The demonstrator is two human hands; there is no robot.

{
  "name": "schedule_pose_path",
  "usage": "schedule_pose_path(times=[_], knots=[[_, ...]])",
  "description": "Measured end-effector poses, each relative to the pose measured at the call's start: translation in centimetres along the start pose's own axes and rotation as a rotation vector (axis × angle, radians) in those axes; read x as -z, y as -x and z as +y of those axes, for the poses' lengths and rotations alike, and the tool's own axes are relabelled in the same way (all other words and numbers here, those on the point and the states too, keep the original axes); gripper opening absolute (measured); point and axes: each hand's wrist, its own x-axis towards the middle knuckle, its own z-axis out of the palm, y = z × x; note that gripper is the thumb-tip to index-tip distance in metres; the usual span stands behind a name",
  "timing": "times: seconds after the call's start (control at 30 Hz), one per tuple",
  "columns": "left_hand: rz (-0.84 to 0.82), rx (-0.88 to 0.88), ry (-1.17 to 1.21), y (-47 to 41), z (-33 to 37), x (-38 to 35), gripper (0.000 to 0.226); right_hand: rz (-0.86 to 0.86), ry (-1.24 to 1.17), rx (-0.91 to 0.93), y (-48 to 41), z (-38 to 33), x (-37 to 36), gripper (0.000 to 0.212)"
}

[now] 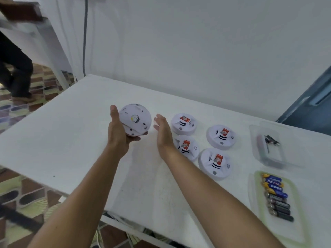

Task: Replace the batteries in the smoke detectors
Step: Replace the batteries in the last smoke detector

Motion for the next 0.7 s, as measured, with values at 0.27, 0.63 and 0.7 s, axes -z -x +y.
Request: schedule_pose_path(times=[0.27, 0.63, 0.7], knots=[[-0.256, -0.22, -0.412, 1.5, -0.9, -0.8, 0.095, -0.221, -0.321, -0.138, 1.7, -1.3, 3.8, 0.058], [-0.086, -0.42, -0.633, 4.2, -1.2, -3.7, 0.049, -0.366, -0.628, -0.14, 3.6, -2.3, 8.1, 0.055], [-0.124, -0.5, -0.709, 5.0, -1.6, -4.2, 0.058, -0.348, -0.64, -0.138, 3.8, -2.4, 8.3, 0.059]])
